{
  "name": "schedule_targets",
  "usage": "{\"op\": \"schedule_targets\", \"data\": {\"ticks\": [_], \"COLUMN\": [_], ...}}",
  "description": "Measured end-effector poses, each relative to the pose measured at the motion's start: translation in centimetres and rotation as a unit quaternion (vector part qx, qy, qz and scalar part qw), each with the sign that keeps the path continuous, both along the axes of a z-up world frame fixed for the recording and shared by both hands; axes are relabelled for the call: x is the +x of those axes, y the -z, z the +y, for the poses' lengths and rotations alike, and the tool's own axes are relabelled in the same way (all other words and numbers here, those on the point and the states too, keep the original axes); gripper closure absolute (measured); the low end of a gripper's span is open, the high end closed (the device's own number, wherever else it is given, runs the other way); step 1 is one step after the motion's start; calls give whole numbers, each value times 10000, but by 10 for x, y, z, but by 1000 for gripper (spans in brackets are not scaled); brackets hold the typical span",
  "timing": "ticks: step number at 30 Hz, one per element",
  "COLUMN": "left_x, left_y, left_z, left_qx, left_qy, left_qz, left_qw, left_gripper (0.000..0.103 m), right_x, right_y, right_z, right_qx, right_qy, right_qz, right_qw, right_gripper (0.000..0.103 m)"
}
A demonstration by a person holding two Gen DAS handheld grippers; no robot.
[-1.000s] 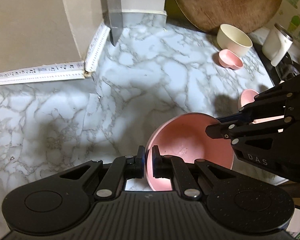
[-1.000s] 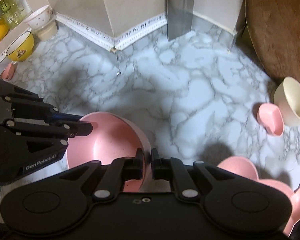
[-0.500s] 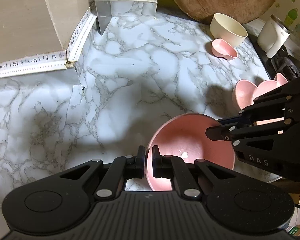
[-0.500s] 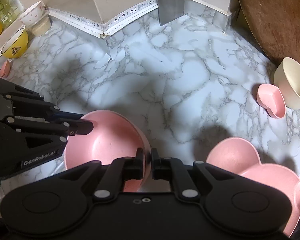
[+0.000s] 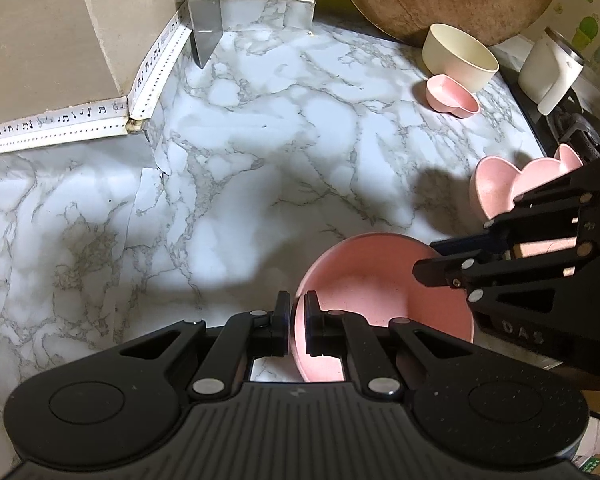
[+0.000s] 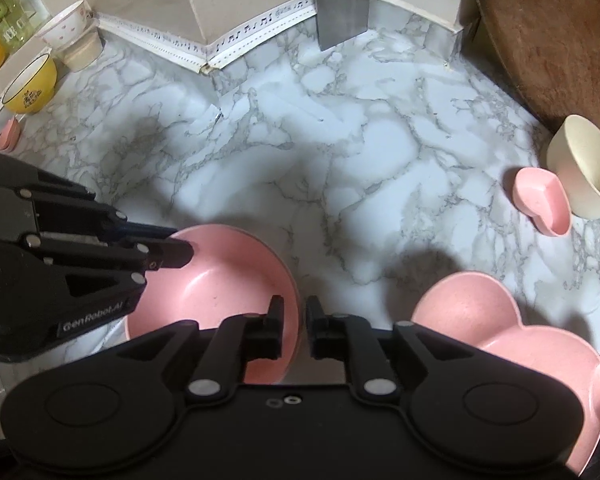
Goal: Organize plates and bowls
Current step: 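Lower the pink bowl into the bear plate and open both grippers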
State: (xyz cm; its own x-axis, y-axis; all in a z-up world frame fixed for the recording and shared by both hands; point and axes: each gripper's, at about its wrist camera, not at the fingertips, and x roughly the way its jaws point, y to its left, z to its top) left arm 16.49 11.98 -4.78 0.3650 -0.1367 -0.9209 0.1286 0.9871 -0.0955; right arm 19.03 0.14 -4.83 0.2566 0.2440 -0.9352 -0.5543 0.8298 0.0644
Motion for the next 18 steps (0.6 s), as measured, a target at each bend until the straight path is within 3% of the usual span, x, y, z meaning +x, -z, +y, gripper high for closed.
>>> {"op": "schedule_targets", "data": {"ticks": [18], "left_x": [-16], "left_y": [-26], "left_z": [2], "left_qx": [131], "left_qy": [58], "left_qz": [-415], "left_qw": [9990], "left_gripper": [97], "right_x": [-21], "right_y": [-28], "right_z": [-8], "right_qx": [191], "right_qy": [-55], "right_qz": [-343], "right_qw": [9992], "right_gripper": [81]}}
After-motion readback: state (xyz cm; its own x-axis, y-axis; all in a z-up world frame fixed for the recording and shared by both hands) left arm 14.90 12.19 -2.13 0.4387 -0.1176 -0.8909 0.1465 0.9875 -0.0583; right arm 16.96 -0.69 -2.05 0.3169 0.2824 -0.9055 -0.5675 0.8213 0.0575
